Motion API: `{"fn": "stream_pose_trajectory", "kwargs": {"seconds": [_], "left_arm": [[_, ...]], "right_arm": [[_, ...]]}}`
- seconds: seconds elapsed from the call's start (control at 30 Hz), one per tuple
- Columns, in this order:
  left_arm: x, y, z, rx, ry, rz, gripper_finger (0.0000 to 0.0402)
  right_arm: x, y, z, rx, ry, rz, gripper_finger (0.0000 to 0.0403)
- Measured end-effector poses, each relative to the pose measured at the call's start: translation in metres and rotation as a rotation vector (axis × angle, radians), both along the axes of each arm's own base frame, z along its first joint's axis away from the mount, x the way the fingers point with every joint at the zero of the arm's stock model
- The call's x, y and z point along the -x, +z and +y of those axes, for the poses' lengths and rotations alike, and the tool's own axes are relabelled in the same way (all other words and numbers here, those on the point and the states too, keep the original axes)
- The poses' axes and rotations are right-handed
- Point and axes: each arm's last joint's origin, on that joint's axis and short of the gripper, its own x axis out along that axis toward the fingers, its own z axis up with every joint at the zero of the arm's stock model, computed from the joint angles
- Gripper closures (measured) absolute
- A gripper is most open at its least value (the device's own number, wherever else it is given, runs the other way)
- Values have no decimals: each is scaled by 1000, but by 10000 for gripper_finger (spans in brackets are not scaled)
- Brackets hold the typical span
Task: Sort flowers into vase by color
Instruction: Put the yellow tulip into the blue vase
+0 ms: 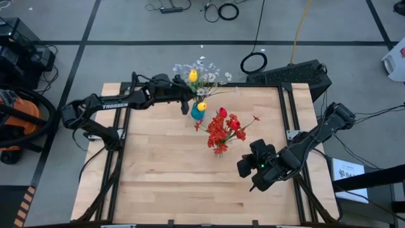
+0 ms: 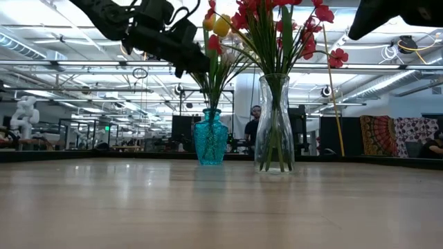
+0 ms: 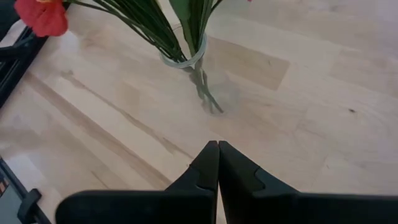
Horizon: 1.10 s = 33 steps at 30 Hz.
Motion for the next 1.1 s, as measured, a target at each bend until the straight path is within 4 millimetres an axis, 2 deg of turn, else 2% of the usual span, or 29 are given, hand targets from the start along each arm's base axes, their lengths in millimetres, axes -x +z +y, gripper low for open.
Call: {"fn": "stream_pose_trajectory", "kwargs": {"seconds": [0.5, 0.67, 0.83, 1.1], "left_arm": [[4, -16, -5, 78, -67, 149, 360], [2, -16, -8, 82, -96, 143, 316], [0, -11, -6, 37, -36, 99, 265], [10, 3, -10, 92, 4, 69, 256]], "right_arm": [[0, 0, 0, 2, 1, -1, 401], [0, 0, 0, 0, -1, -3, 401], [0, 0, 0, -1, 4, 2, 401], [1, -1, 2, -22, 57, 53, 401]]}}
